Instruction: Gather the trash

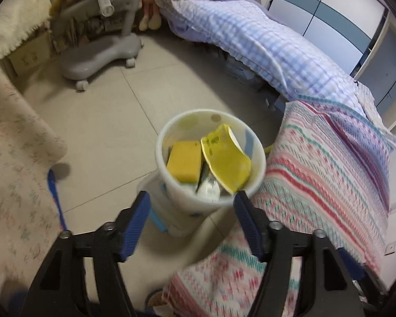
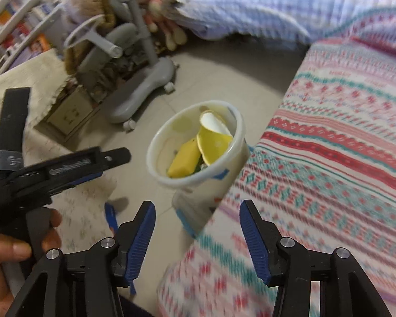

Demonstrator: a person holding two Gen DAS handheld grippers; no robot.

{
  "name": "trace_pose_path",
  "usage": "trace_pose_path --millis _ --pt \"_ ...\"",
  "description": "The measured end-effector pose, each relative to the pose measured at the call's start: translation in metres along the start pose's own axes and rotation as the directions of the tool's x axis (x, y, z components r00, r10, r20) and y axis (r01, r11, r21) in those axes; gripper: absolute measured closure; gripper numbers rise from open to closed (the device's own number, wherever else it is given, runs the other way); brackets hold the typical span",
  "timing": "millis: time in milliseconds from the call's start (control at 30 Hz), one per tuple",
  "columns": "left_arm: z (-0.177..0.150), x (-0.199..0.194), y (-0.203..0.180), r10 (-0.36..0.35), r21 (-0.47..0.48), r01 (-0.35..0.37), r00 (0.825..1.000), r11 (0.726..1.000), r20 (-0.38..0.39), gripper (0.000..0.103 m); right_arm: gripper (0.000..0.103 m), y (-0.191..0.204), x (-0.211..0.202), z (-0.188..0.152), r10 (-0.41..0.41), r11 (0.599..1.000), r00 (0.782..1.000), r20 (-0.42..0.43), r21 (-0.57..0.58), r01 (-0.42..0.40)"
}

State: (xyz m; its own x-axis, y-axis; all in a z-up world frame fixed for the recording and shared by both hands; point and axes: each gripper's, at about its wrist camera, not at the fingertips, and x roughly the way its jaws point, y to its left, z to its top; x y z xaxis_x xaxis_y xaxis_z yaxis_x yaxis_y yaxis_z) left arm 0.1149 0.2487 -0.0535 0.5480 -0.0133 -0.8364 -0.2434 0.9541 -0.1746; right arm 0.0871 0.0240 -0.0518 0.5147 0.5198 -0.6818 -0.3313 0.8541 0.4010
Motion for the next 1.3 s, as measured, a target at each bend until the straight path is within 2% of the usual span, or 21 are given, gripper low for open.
trace_pose_path --millis 133,233,300,367,433,567,767,1000,1300 --pt "-0.041 -0.033 -0.013 0.023 0.04 -0.023 1.0 0.999 0.015 0.029 0.037 0.013 -0.041 -0.025 0.003 0.998 0.998 0.061 -0.065 0.001" --pt "-0.064 -0.07 -0.019 0.059 0.046 -0.064 0.994 0.997 0.087 0.028 0.033 0.019 -0.062 -0.038 -0.005 0.994 0.996 0.085 -0.108 0.014" --pt "-0.075 -0.095 -0.026 0.062 0.064 -0.071 0.99 0.995 0.127 0.027 0.027 0.021 -0.078 -0.048 -0.014 0.992 0.994 0.111 -0.121 0.028" --pt "-0.085 -0.115 -0.033 0.072 0.09 -0.088 0.984 0.992 0.163 0.022 0.025 0.021 -0.091 -0.056 -0.005 0.993 0.991 0.134 -0.119 0.021" --pt "-0.094 -0.136 -0.043 0.099 0.119 -0.126 0.973 0.985 0.207 0.018 0.022 0.018 -0.105 -0.06 -0.007 0.994 0.987 0.163 -0.108 0.025" --pt "-0.108 -0.176 -0.058 0.124 0.16 -0.178 0.947 0.971 0.297 0.017 0.017 0.018 -0.126 -0.068 -0.009 0.994 0.979 0.206 -0.106 0.031" --pt "-0.124 -0.213 -0.069 0.146 0.162 -0.22 0.915 0.962 0.377 0.014 0.007 0.016 -0.148 -0.076 0.001 0.995 0.971 0.24 -0.096 0.023" --pt "-0.138 -0.226 -0.081 0.141 0.2 -0.229 0.915 0.953 0.377 0.014 0.001 0.017 -0.17 -0.085 0.012 0.994 0.959 0.284 -0.11 0.02" --pt "-0.147 -0.225 -0.098 0.135 0.235 -0.233 0.919 0.944 0.37 0.014 0.0 0.01 -0.181 -0.09 -0.016 0.992 0.949 0.315 -0.114 0.054"
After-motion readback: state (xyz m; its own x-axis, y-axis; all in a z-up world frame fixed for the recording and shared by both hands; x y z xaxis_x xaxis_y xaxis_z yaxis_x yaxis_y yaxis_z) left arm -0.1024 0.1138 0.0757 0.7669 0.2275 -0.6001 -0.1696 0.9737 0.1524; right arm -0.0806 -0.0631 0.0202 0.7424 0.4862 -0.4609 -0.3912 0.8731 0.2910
